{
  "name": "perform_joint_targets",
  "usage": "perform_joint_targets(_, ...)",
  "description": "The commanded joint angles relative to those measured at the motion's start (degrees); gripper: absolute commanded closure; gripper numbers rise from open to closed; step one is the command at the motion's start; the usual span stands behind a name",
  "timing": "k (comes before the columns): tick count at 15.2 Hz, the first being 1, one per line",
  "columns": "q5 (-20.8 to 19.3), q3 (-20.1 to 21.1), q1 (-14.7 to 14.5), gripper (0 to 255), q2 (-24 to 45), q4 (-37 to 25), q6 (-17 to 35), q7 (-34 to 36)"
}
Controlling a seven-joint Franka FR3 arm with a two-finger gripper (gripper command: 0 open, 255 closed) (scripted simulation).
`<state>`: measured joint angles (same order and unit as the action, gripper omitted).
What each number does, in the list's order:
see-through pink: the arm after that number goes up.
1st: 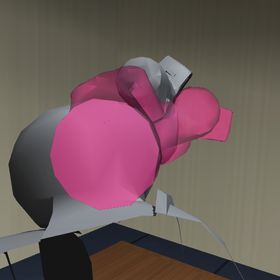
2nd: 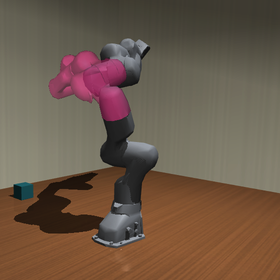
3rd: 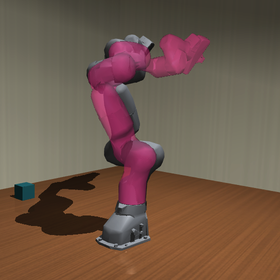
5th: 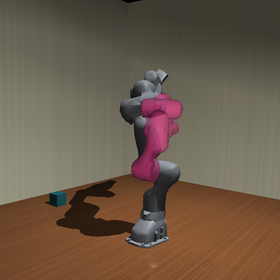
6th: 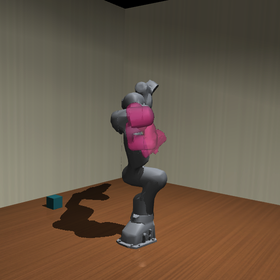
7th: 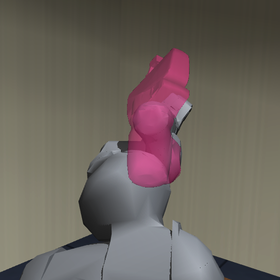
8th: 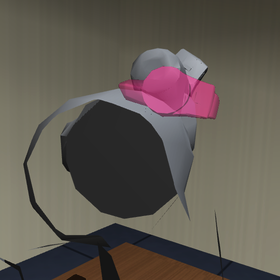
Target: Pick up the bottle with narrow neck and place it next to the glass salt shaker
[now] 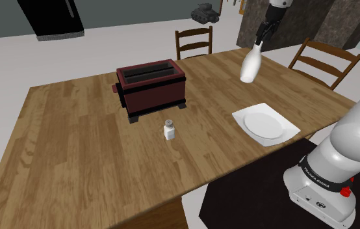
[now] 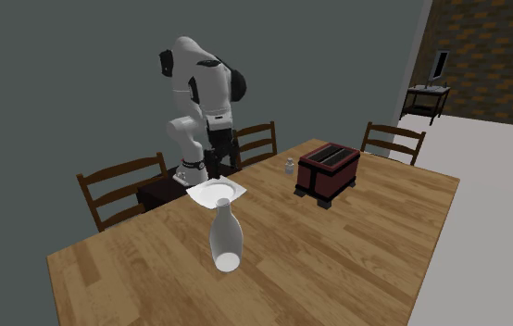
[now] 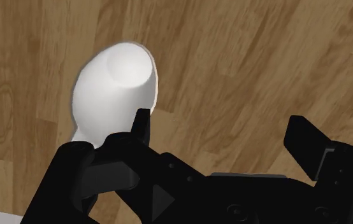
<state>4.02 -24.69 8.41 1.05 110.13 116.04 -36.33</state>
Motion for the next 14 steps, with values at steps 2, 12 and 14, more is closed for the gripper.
perform_joint_targets(2, 3.59, -1.44, 1.98, 0, 6.75, -6.50, -0.47, -4.40)
perform_joint_targets(12, 10.46, -1.47, 7.34, 0, 20.23, -18.54, -0.46, -10.65)
perform_joint_targets(14, 10.80, -1.31, 7.37, 0, 20.80, -17.79, 0.79, -10.87)
